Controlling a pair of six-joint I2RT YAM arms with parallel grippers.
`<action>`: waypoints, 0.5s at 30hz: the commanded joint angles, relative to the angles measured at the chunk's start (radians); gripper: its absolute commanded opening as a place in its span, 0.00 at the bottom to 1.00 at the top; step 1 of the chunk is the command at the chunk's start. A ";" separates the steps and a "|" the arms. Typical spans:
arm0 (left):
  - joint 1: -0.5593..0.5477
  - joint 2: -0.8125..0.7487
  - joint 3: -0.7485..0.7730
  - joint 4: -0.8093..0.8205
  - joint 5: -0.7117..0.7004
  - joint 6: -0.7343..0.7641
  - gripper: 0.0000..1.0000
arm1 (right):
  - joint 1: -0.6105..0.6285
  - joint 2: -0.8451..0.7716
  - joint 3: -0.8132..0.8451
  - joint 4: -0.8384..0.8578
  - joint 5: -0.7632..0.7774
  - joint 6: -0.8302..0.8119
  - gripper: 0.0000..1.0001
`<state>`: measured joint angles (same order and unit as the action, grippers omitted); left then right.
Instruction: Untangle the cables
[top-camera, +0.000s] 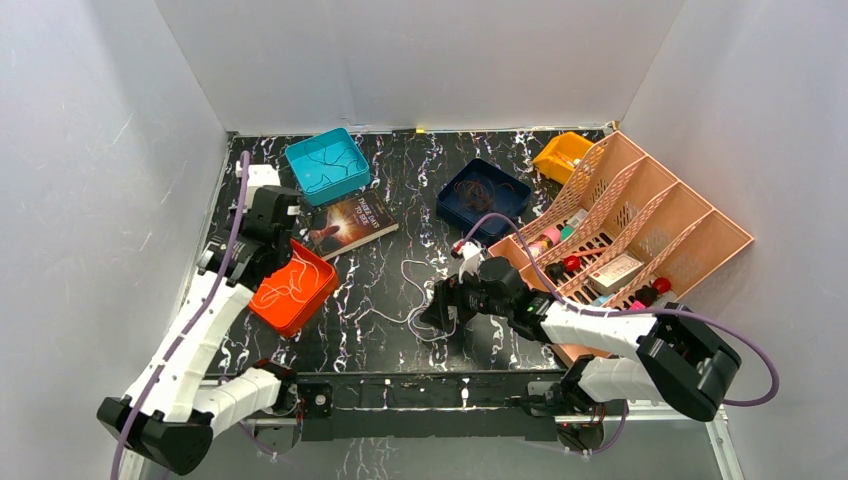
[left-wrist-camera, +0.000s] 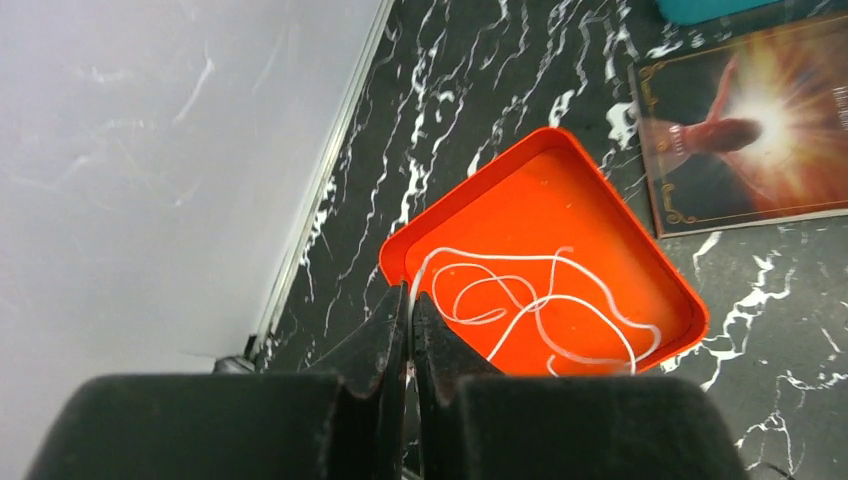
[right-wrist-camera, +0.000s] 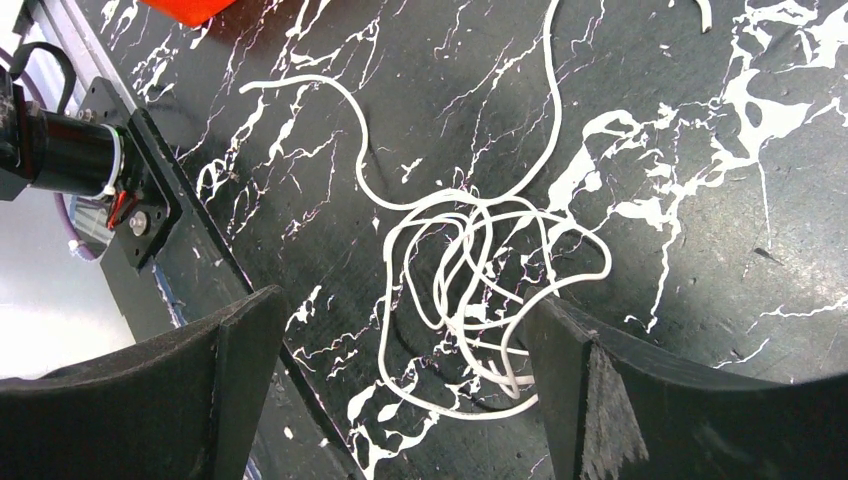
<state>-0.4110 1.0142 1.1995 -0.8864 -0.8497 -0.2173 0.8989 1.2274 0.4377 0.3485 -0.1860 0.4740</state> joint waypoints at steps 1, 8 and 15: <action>0.118 0.005 -0.055 0.018 0.075 -0.082 0.00 | 0.006 -0.033 0.035 0.040 0.002 -0.008 0.96; 0.358 0.062 -0.156 0.083 0.257 -0.175 0.00 | 0.006 -0.043 0.039 0.026 0.009 -0.026 0.97; 0.426 0.098 -0.295 0.153 0.343 -0.290 0.00 | 0.006 -0.050 0.031 0.024 0.020 -0.030 0.97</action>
<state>-0.0109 1.1141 0.9646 -0.7765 -0.5659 -0.4091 0.8989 1.2041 0.4377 0.3428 -0.1787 0.4633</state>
